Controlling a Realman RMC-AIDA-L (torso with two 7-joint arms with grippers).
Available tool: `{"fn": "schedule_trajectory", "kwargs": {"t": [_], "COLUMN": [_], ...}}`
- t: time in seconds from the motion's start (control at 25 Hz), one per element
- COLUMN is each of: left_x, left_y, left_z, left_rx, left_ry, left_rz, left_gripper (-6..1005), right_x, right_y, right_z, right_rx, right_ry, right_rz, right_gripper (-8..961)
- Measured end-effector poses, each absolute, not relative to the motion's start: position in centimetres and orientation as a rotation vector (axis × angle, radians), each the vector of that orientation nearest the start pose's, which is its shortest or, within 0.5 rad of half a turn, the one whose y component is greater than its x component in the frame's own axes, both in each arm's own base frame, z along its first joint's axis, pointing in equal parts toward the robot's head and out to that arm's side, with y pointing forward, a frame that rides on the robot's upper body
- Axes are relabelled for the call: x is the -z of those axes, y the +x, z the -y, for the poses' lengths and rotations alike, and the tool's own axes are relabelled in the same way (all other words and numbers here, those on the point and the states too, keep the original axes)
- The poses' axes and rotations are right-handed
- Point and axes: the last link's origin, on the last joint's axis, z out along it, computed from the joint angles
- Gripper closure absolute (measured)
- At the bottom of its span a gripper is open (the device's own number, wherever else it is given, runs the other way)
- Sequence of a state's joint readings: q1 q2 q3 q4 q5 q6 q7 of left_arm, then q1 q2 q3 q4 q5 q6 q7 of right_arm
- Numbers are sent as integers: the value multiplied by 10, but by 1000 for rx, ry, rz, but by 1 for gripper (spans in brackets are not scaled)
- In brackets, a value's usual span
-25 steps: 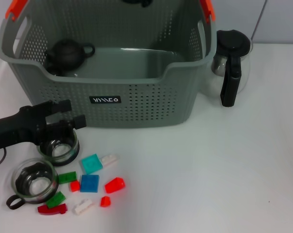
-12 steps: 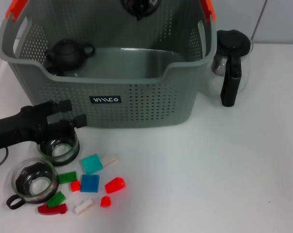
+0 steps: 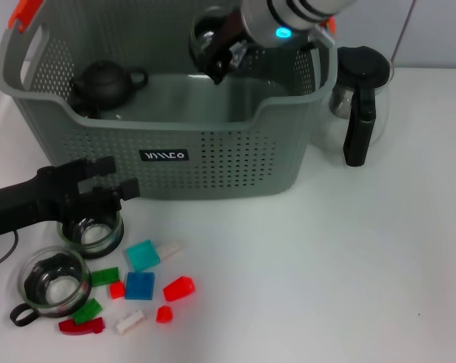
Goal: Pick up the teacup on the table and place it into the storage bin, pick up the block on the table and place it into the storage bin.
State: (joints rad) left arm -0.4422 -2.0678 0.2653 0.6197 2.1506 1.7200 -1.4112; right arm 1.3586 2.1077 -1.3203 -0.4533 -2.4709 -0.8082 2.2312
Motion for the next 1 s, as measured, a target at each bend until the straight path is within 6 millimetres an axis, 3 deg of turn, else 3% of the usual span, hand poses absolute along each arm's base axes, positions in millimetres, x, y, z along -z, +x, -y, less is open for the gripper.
{"fn": "schedule_trajectory", "kwargs": {"t": [0.36, 0.64, 1.0], "left_x": [-35, -34, -33], "left_y": [-312, -312, -309], "left_z": [-289, -289, -291], "left_rx": [909, 910, 915], "left_ry": [-2465, -2466, -2471], "left_rz": [919, 919, 912], "left_gripper": [145, 144, 144], "right_x": [100, 100, 97], "right_y": [46, 48, 50], "right_z": [-470, -471, -473], "right_rx": [277, 272, 219], "right_ry": [-2612, -2603, -2564], "right_rz": [-214, -238, -409], "right_gripper": [877, 874, 871]}}
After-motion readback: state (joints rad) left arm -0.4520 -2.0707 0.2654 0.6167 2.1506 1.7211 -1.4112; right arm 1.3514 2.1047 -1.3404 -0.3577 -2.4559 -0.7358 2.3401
